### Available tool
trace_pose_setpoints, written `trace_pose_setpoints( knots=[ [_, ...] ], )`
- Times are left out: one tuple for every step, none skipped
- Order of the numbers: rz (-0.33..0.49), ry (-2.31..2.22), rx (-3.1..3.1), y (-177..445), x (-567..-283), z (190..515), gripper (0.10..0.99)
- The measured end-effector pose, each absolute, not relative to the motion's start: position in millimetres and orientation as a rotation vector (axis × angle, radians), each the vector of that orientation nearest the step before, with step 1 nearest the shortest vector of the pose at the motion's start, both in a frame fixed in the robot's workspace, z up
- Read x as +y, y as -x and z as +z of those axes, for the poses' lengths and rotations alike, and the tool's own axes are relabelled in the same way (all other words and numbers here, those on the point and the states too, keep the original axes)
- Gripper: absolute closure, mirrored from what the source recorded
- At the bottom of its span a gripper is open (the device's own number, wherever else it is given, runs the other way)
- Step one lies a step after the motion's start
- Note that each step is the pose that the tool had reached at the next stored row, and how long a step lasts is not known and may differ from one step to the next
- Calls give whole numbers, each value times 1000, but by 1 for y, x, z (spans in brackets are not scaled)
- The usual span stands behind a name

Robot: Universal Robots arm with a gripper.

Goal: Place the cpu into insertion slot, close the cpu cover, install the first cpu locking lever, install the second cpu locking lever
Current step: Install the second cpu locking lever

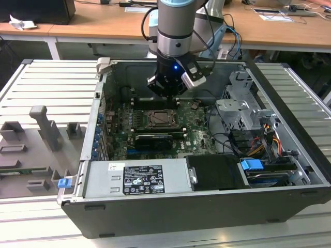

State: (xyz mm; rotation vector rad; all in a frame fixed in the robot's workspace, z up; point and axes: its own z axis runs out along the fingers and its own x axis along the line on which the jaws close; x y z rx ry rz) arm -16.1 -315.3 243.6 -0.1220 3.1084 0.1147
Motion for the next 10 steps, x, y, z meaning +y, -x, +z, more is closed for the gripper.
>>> trace_pose_setpoints(
  knots=[
    [115, 122, 3108, 16, -324, 243, 980],
    [115, 122, 3108, 16, -330, 243, 980],
    [117, 122, 3123, 16, -333, 243, 980],
    [122, 121, 3155, 15, -336, 242, 980],
    [122, 121, 3156, 15, -337, 242, 980],
    [123, 121, 3156, 15, -338, 242, 980],
    [122, 121, 3156, 15, -340, 241, 980],
    [122, 121, 3156, 15, -341, 241, 980],
    [123, 121, 3156, 15, -341, 241, 980],
    [123, 121, 3156, 15, -342, 240, 980]
  ],
)
